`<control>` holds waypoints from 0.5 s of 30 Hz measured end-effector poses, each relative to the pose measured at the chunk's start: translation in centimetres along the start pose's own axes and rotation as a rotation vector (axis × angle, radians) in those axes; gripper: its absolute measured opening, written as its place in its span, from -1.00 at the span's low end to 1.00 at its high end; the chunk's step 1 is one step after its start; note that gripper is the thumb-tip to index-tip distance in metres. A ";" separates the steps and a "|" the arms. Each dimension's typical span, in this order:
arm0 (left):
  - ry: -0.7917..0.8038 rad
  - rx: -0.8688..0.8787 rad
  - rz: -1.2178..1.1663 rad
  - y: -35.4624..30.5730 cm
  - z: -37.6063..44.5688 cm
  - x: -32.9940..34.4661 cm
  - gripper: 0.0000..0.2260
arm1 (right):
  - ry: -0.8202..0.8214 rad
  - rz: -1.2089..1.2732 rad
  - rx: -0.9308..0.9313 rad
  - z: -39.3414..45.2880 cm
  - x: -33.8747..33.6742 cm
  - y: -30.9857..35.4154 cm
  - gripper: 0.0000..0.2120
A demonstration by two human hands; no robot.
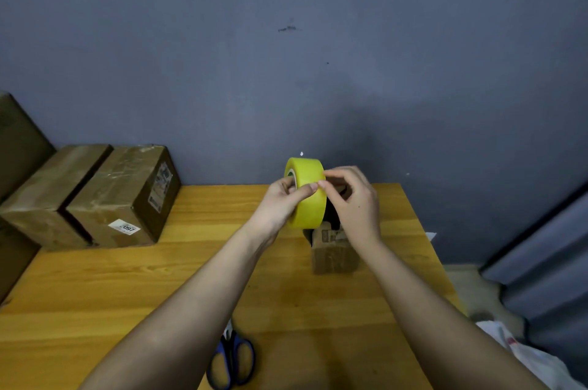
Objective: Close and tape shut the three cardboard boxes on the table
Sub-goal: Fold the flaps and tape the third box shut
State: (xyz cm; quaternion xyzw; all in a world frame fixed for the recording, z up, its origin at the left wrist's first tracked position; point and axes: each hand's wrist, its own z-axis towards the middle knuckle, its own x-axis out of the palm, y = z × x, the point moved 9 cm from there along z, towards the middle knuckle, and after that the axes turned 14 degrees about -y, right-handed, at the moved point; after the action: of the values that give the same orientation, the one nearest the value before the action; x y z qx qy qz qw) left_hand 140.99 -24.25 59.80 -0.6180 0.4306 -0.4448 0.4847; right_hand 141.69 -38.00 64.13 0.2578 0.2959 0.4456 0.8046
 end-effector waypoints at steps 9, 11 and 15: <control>0.026 0.096 0.038 -1.4 -0.4 0.1 -0.83 | 0.058 0.101 0.092 0.7 0.2 -0.7 -0.88; 0.035 0.094 0.045 -1.7 -0.5 0.1 -0.83 | 0.056 0.116 0.108 0.5 0.3 -0.7 -0.89; 0.017 0.066 0.037 -1.4 -0.4 -0.3 -0.76 | 0.055 0.133 0.131 0.2 0.1 -0.3 -0.79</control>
State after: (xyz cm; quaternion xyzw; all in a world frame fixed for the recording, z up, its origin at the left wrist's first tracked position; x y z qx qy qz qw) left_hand 140.72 -23.85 61.15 -0.5898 0.4314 -0.4549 0.5090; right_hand 142.01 -38.10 64.09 0.3170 0.3285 0.4847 0.7461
